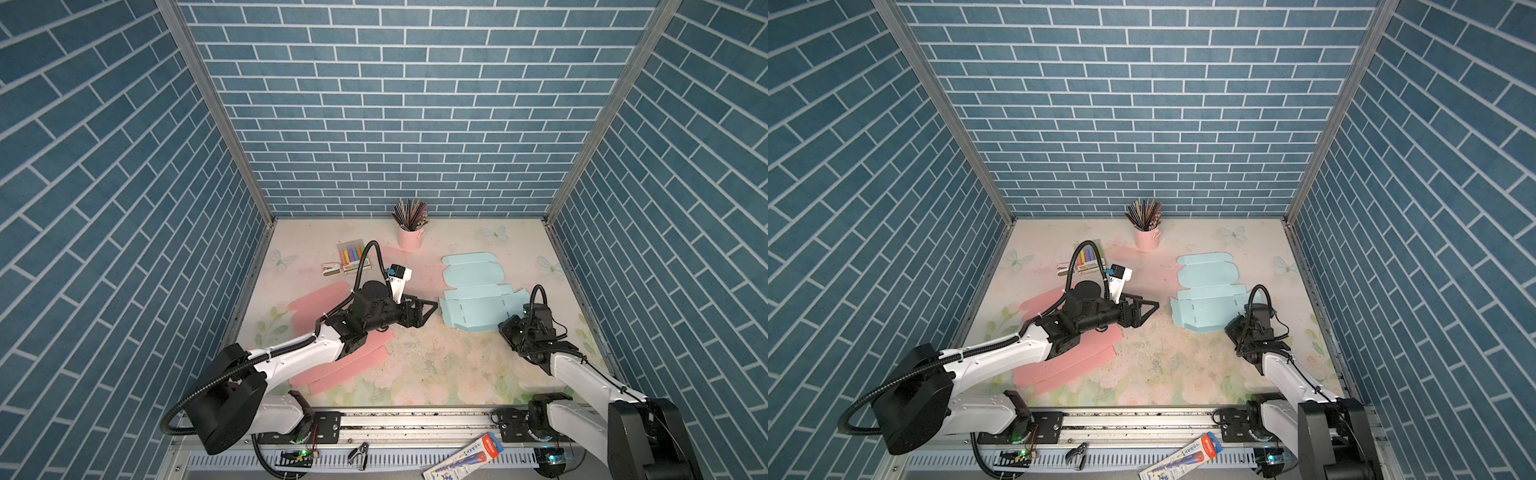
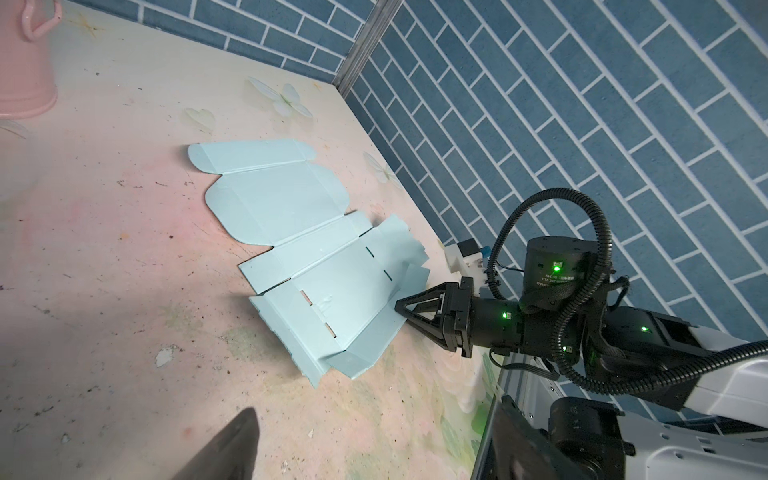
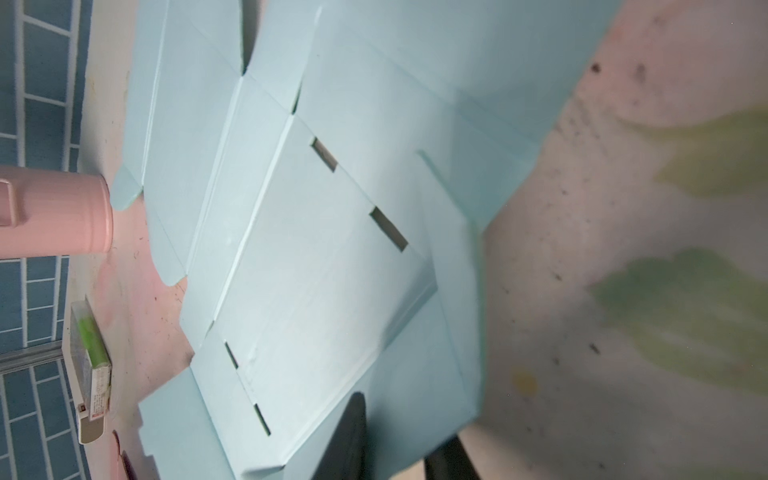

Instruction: Fold the paper box

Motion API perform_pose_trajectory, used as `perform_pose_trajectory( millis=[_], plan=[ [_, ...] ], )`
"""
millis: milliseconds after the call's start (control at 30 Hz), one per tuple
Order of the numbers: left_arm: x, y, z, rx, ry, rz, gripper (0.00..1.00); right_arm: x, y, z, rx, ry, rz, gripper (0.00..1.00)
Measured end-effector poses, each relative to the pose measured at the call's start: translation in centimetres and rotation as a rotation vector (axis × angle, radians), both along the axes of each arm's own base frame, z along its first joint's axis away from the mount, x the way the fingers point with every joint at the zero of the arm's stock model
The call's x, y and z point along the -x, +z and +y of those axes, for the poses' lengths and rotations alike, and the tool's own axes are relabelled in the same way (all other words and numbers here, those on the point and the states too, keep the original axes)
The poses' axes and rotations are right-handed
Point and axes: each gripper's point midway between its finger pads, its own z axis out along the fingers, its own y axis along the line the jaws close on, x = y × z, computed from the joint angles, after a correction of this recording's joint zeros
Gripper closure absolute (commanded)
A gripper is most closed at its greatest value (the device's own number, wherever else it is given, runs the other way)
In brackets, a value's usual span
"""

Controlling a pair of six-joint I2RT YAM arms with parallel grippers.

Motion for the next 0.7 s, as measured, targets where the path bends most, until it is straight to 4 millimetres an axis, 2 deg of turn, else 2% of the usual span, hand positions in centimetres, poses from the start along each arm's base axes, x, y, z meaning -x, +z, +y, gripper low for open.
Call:
perform_pose_trajectory(
  millis=[367,700],
  plan=[
    [0.3,-0.3,0.0,0.002,-0.008,0.015,0.12,-0.6,1.3,-0.2,0.008,0.013,-0.050,1.00],
    [-0.4,-0.9,0.7,-0.022,0.019,0.013,0.12,-0.1,2.4,1.5,0.068,0.218,-0.017,1.00]
  ],
)
